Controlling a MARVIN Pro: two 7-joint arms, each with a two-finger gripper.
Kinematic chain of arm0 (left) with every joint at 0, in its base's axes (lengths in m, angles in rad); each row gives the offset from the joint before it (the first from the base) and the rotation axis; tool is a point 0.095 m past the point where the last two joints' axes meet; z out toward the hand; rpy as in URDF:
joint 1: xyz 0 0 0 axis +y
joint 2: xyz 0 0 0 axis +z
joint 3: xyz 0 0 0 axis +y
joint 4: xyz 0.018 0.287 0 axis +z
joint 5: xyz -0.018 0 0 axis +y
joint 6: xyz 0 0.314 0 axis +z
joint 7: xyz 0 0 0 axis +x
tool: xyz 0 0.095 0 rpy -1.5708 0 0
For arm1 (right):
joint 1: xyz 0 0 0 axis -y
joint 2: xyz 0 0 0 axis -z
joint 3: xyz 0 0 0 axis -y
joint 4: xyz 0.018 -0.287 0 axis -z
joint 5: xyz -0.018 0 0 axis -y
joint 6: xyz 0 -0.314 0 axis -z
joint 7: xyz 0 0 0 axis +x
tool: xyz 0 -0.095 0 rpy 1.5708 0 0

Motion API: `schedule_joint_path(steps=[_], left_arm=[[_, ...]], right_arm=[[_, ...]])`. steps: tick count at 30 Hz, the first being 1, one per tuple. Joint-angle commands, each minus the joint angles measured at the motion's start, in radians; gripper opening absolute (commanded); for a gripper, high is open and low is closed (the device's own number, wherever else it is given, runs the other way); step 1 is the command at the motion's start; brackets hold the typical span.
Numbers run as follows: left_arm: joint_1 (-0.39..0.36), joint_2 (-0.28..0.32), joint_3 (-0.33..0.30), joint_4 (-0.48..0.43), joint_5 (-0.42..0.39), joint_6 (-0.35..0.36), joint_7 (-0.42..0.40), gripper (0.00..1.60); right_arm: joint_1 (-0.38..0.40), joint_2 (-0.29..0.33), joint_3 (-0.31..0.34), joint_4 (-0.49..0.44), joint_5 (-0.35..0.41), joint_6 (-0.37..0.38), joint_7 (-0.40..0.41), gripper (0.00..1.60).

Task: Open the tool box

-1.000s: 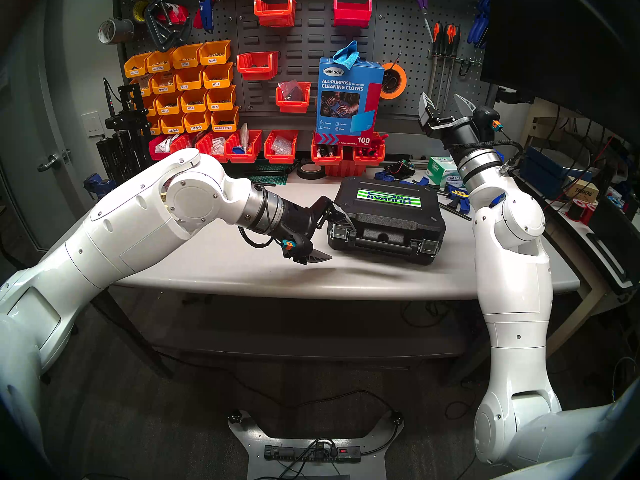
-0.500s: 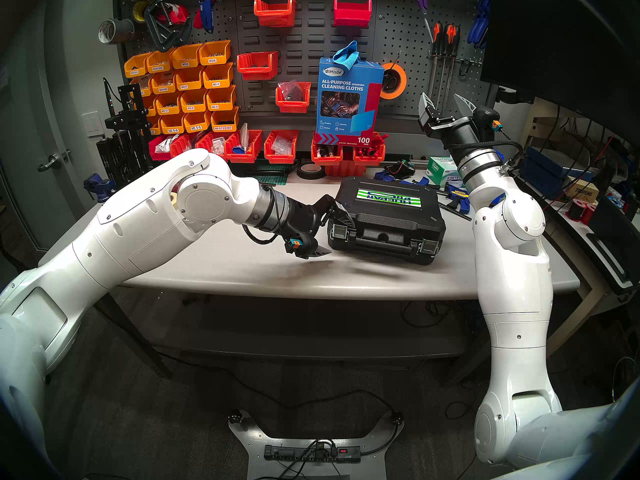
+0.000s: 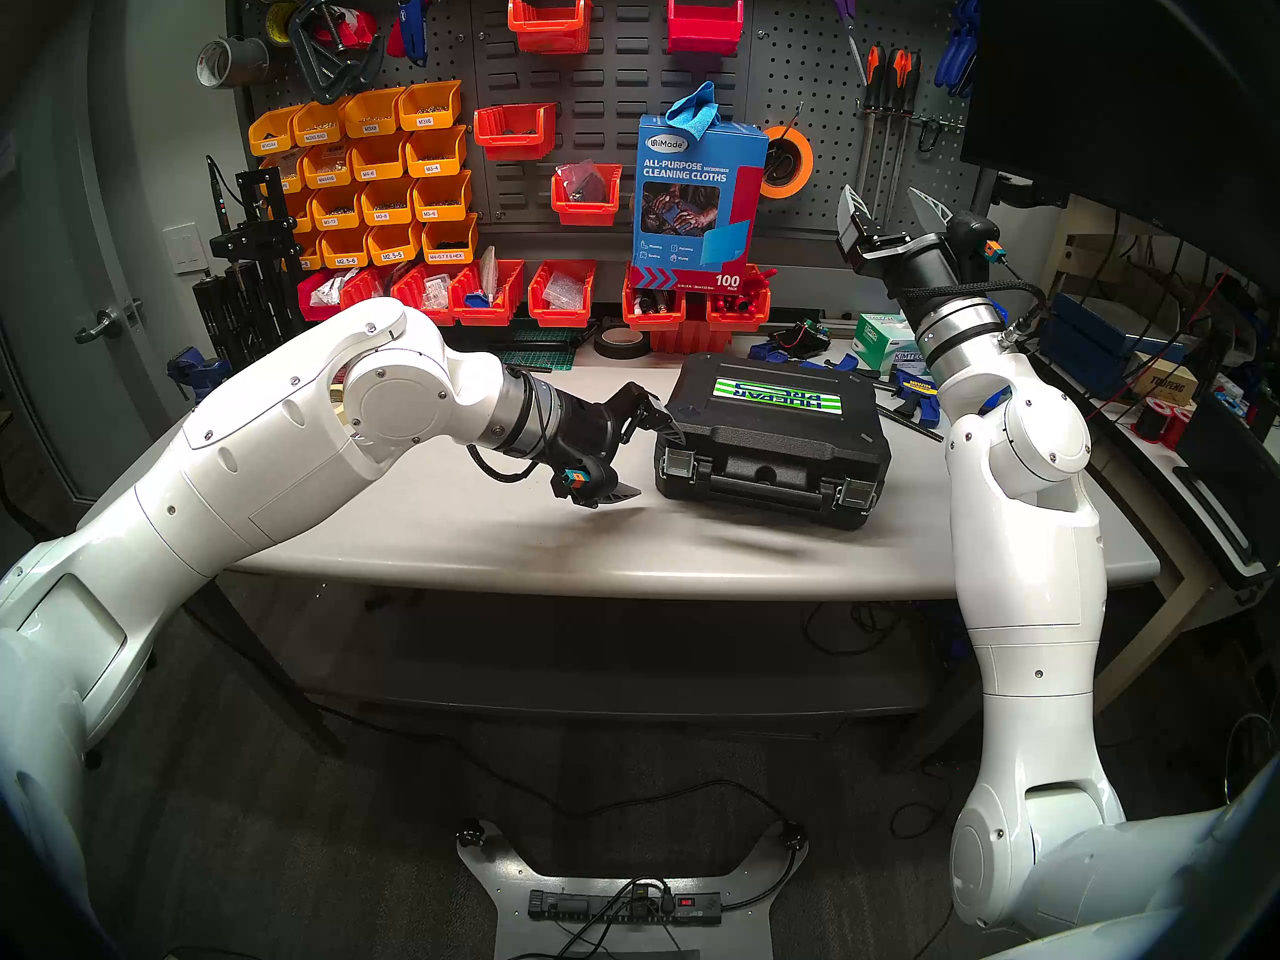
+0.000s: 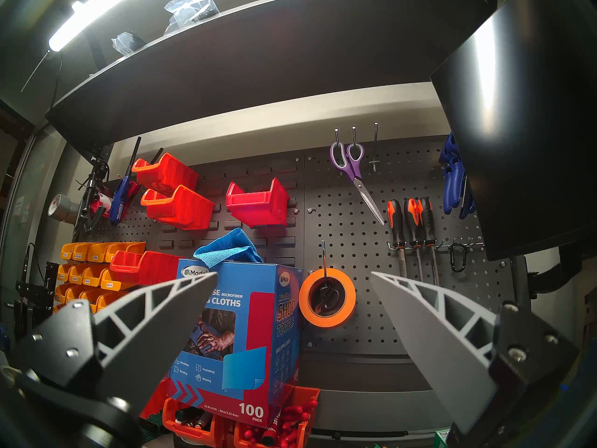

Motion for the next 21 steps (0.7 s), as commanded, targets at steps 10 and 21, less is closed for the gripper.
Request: schedule_joint_path(steps=[10,21], left_arm=[[0.065,0.017,0.070,-0.032,-0.014,-0.029,-0.017,1.36],[0.081,0.048,0.047,-0.076,-0.033,-0.002,0.035,1.60]], right_arm=[[0.004,0.004,0.000,-0.015,0.001,-0.005,-0.001,1.60],[0.003,0.007,-0.001,-0.015,0.003,-0.005,-0.003,1.60]])
